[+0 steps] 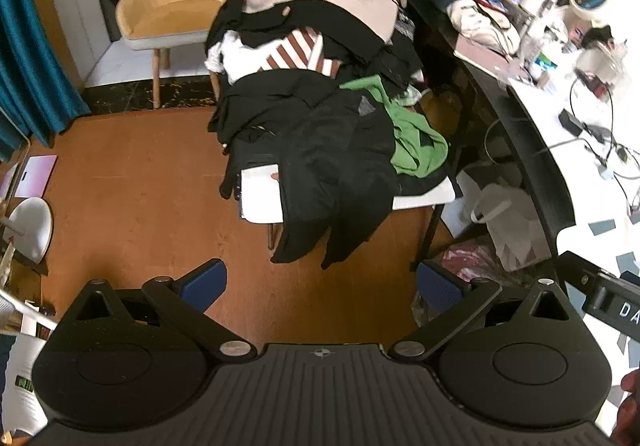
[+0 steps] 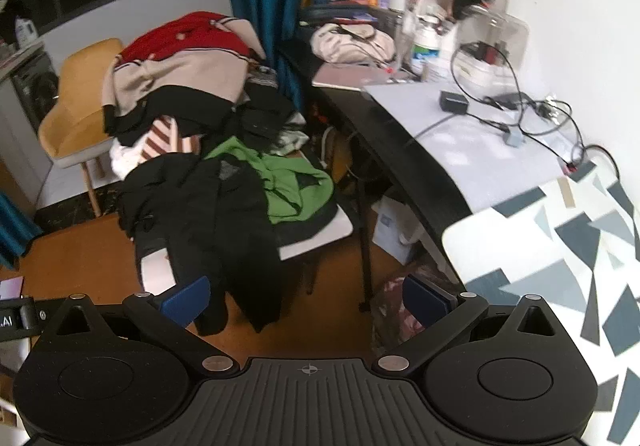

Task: Fold clothes
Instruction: 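Move both tools toward the clothes pile on the chair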

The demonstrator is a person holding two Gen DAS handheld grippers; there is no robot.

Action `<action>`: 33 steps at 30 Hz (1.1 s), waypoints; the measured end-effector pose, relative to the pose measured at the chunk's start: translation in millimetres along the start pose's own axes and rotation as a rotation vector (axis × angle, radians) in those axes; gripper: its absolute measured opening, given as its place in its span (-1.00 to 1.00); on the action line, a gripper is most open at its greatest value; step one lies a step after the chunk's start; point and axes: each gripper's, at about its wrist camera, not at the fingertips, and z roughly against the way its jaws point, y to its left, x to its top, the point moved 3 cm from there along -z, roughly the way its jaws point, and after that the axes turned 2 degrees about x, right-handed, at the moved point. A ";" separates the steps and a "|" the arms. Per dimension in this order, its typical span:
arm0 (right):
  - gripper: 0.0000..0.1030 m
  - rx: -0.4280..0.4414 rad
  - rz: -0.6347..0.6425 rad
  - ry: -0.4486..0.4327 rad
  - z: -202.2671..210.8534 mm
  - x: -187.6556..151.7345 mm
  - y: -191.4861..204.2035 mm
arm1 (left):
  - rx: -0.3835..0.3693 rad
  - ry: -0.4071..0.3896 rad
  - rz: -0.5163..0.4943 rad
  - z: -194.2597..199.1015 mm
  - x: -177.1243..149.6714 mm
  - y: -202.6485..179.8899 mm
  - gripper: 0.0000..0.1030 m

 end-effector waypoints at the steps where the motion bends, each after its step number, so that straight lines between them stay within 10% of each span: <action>1: 0.99 -0.003 -0.007 0.003 -1.3 0.1 -0.7 | -0.008 0.009 -0.002 -2.6 0.9 -0.3 1.00; 20: 0.99 -0.050 0.131 -0.018 8.2 18.6 12.8 | -0.065 -0.102 0.094 14.5 15.3 -2.4 1.00; 33: 0.99 0.010 -0.045 -0.047 -33.1 20.1 13.6 | 0.055 -0.096 -0.130 -14.5 36.9 -9.0 1.00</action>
